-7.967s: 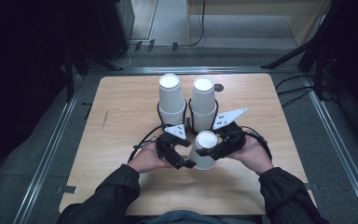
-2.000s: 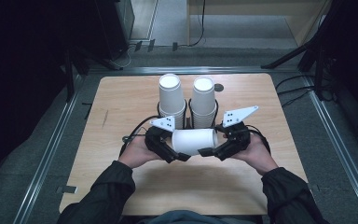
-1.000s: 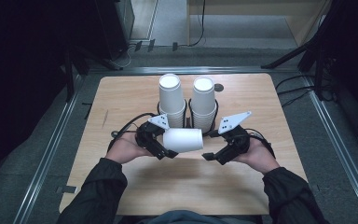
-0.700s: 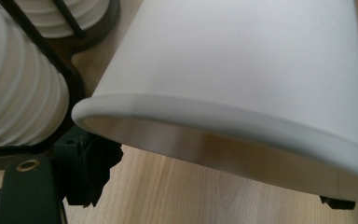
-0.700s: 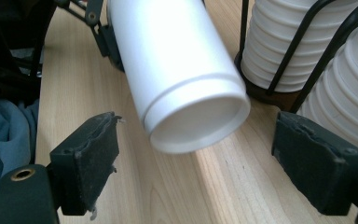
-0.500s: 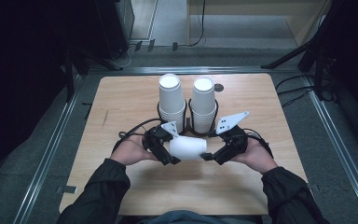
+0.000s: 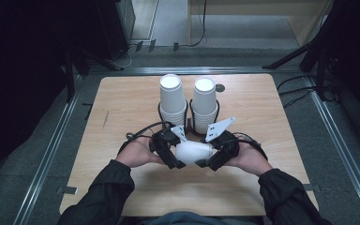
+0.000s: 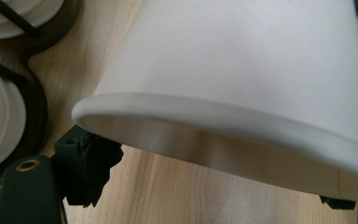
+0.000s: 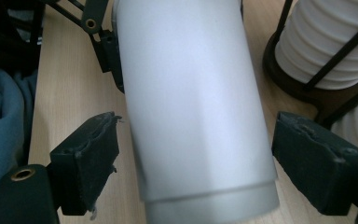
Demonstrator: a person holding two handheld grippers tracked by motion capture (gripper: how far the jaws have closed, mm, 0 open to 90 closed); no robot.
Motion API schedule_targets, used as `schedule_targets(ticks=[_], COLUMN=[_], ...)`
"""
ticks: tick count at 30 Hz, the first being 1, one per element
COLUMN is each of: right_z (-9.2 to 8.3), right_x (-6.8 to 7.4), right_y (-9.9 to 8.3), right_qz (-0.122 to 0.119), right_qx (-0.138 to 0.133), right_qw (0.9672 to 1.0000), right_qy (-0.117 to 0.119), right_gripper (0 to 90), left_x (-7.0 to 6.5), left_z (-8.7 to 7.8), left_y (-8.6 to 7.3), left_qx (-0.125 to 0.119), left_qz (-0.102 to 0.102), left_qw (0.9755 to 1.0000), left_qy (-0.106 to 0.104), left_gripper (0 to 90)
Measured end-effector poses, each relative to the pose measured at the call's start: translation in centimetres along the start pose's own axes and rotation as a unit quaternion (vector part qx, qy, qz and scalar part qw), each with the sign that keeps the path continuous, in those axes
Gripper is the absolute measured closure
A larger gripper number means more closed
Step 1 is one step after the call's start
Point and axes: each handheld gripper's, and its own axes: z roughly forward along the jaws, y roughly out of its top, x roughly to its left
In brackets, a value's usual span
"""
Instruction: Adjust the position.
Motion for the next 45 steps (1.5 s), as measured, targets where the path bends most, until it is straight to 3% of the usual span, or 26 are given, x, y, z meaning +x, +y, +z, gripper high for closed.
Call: schedule_targets(ticks=[7,10,11,13,16,19,23,24,29,31,35,39,42,45], right_z=[1.6,1.8,1.8,1.7,1.6,1.3,0.7,0.5,-0.6,-1.1,-1.6,-2.2,-2.7,-3.2], right_x=[0.5,0.6,0.7,0.7,0.7,0.6,0.2,0.1,-0.4,-0.7,-0.8,-0.8,-0.9,-1.0], right_y=[0.3,0.3,0.3,0.3,0.4,0.4,0.2,0.2,-0.1,-0.3,-0.4,-0.5,-0.6,-0.7], right_qz=[-0.018,-0.022,-0.027,-0.031,-0.021,-0.019,-0.013,-0.009,0.011,0.014,0.019,0.022,0.025,0.026], right_qx=[0.034,0.037,0.037,0.033,0.033,0.025,0.009,0.009,-0.016,-0.025,-0.035,-0.049,-0.062,-0.080], right_qw=[0.9993,0.9991,0.9989,0.9990,0.9991,0.9994,0.9999,0.9999,0.9998,0.9996,0.9992,0.9985,0.9977,0.9964], right_qy=[0.000,0.001,0.002,0.005,0.016,0.014,0.002,0.003,-0.004,-0.005,-0.008,-0.012,-0.013,-0.013], right_gripper=[17.8,21.1,22.2,22.8,22.6,22.0,21.8,21.7,21.6,21.5,21.4,21.3,21.3,21.3], left_x=[-0.5,-0.5,-0.4,-0.3,-0.3,-0.3,0.0,0.1,0.5,0.8,0.9,1.0,1.1,1.1], left_z=[0.3,0.3,0.3,0.1,0.0,-0.4,-1.0,-1.3,-2.1,-2.5,-2.9,-3.5,-3.9,-4.2], left_y=[0.4,0.4,0.2,0.1,0.1,0.0,-0.2,-0.3,-0.8,-1.2,-1.6,-1.8,-2.1,-2.1], left_qx=[0.001,0.003,0.003,0.000,-0.001,-0.019,-0.051,-0.055,-0.079,-0.103,-0.119,-0.142,-0.170,-0.185], left_qz=[0.005,0.009,0.006,0.011,0.008,0.011,-0.009,-0.008,-0.024,-0.031,-0.035,-0.048,-0.060,-0.065], left_qw=[1.0000,1.0000,0.9999,0.9997,0.9997,0.9997,0.9985,0.9984,0.9966,0.9942,0.9922,0.9886,0.9833,0.9802], left_qy=[-0.003,-0.001,-0.015,-0.020,-0.024,-0.013,-0.016,-0.006,-0.002,-0.008,-0.011,-0.013,-0.026,-0.030], left_gripper=[14.4,14.0,13.5,12.9,11.0,9.3,3.0,3.0,3.0,3.0,3.1,5.7,5.8,5.8])
